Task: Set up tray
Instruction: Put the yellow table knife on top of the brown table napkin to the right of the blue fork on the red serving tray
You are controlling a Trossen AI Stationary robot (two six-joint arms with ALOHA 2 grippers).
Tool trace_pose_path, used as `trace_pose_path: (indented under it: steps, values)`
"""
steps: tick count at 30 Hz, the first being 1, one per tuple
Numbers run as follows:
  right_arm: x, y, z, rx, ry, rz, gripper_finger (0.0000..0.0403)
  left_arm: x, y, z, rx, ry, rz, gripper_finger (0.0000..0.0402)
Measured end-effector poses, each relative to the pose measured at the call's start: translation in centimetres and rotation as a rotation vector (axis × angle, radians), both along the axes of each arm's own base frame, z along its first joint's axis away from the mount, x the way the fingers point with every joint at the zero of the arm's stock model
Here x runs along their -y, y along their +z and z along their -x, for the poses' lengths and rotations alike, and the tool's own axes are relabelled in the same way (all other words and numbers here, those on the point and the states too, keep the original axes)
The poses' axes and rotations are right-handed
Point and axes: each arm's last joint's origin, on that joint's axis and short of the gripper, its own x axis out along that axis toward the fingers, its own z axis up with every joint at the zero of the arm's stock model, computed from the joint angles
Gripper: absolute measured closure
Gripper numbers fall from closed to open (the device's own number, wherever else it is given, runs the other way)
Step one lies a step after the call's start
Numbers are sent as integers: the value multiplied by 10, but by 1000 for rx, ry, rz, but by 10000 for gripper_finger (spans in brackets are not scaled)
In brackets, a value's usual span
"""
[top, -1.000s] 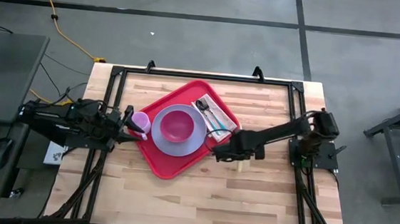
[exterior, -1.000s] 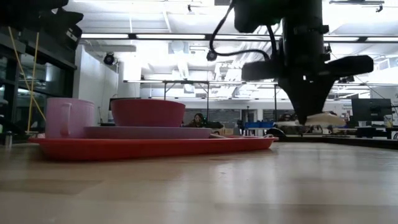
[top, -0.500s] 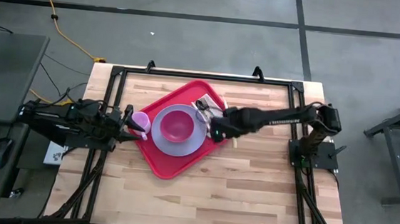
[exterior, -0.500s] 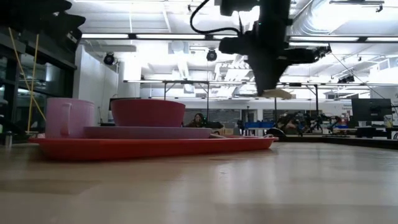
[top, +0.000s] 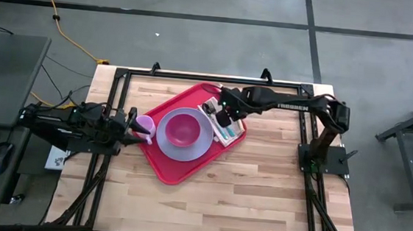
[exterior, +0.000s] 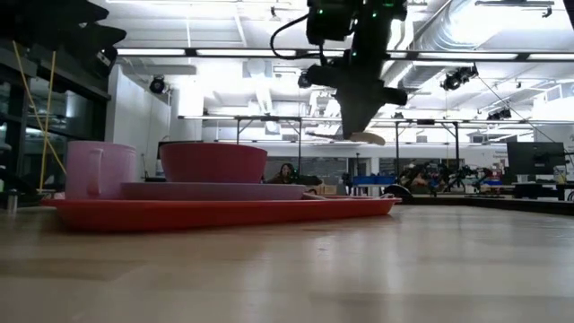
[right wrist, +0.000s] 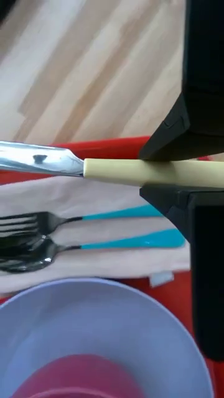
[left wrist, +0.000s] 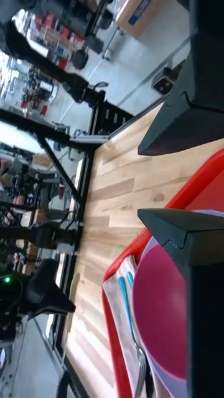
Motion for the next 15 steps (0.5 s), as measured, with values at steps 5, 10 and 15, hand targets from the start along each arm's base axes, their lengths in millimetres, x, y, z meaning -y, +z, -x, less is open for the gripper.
trace_pose_path:
  steps: [5, 10, 15]
  values:
    - [10, -17, -8, -34, 62, -9, 371, -1, -1, 0, -8, 22, 4, 222]
    - [16, -38, -18, -70, 118, -19, 371, -1, -1, 0, -10, 48, 20, 222]
    - [23, -53, -27, -61, 156, -13, 371, -2, -1, 0, -15, 62, 21, 222]
